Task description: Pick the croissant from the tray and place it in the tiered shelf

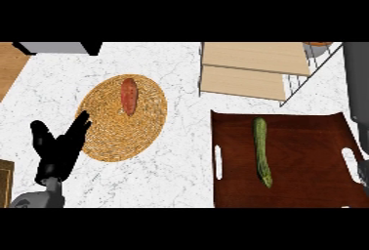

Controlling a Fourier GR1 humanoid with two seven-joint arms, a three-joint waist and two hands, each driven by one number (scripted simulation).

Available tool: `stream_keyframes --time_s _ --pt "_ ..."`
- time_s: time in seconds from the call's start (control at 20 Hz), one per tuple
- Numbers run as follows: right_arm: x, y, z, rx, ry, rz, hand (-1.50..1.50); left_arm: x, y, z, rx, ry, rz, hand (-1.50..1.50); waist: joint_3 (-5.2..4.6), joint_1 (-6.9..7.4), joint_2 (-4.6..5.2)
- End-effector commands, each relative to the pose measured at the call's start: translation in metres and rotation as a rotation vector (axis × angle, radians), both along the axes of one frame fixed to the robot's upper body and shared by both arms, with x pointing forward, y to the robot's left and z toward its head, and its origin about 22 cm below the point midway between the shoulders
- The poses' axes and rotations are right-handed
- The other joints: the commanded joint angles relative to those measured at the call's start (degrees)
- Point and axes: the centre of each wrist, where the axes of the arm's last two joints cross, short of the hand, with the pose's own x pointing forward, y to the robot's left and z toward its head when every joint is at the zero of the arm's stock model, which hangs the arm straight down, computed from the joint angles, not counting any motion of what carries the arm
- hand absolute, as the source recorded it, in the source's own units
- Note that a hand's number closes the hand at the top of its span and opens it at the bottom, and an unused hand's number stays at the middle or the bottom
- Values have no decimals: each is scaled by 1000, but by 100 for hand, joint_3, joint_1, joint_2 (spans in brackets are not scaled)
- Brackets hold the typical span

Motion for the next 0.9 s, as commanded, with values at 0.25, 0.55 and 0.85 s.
stream_keyframes --time_s 0.25,0.55,0.85 --pt "32 2 -34 -22 -49 -6 150 -7 -8 -22 -19 41 2 0 -34 17 31" --pt "38 -11 -22 -15 -53 49 150 9 -3 0 -7 63 -6 0 -32 -7 21" --pt "45 -9 -39 -92 -10 38 150 1 -4 -15 -13 45 -6 0 -36 -5 30"
